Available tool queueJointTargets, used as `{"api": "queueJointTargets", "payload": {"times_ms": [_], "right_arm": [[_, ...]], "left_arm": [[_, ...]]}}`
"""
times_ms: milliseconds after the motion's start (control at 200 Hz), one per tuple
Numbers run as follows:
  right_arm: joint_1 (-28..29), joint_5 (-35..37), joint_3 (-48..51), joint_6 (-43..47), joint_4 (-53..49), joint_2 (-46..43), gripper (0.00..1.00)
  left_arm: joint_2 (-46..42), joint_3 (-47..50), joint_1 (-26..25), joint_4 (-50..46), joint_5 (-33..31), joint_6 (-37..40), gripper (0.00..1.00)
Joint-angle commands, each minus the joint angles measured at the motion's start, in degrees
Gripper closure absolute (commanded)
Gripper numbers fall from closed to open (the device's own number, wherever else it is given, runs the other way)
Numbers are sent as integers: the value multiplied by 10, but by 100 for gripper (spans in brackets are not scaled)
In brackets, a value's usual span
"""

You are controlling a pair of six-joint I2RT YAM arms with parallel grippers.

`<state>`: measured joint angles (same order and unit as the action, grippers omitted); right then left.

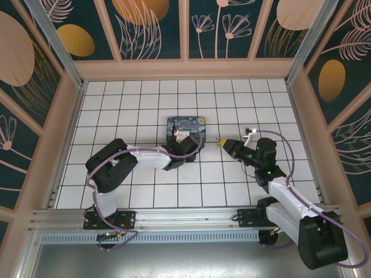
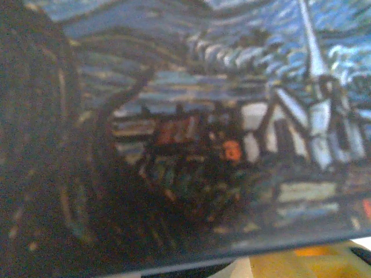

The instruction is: Unlock a padlock with a key

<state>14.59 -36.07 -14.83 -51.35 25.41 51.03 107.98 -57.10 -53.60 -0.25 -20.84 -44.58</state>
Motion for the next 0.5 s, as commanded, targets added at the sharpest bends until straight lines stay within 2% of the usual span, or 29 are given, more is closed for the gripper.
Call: {"api": "queueJointTargets", "payload": {"times_ms": [0,160,260,495], "right_arm": [[-4,-8,-12,9,0,-1,100],[-4,-11,-20,15,-8,7,100],[-3,-13,-13,20,-24,4,100],[3,-1,7,32,-87,-54,100]], "left_arm": [[20,-21,1,-11,16,13,48],[12,-23,1,-24,13,6,56],[0,-32,1,-39,35,10,64],[-27,-74,4,-111,99,6,64]]}}
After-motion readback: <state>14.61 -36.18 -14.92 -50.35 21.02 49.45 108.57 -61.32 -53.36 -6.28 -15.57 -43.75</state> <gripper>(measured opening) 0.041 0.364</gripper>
